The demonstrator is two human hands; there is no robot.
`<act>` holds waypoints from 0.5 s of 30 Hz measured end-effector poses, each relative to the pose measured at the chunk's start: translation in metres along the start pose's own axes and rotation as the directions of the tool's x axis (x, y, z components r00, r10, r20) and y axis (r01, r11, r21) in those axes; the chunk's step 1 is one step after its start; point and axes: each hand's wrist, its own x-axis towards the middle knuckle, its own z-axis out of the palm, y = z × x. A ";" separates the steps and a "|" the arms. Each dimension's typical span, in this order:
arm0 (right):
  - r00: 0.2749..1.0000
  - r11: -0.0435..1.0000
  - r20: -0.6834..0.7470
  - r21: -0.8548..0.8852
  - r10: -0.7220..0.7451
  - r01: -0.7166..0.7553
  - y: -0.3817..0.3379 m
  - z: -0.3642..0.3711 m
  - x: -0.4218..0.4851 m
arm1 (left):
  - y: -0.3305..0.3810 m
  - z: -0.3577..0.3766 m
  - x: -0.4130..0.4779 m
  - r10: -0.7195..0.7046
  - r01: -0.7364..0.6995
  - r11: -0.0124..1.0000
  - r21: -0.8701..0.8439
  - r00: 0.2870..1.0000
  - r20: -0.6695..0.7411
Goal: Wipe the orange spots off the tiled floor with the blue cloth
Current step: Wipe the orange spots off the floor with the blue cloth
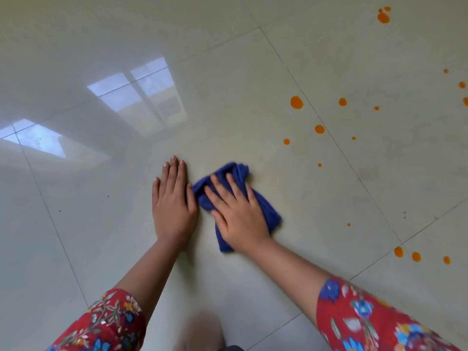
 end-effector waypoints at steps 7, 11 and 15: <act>0.902 0.906 -0.126 -0.046 0.412 -0.421 0.052 -0.008 0.055 | 0.002 -0.001 -0.001 0.015 -0.015 1.000 0.022 1.000 0.021; 0.971 0.970 -0.071 -0.073 0.229 -0.234 -0.010 0.009 0.005 | 0.002 0.002 0.000 0.021 -0.022 0.998 0.055 1.000 0.011; 1.000 0.999 -0.010 -0.033 0.015 -0.016 0.002 0.001 0.074 | 0.001 0.003 0.001 0.017 -0.017 0.999 0.045 1.000 -0.006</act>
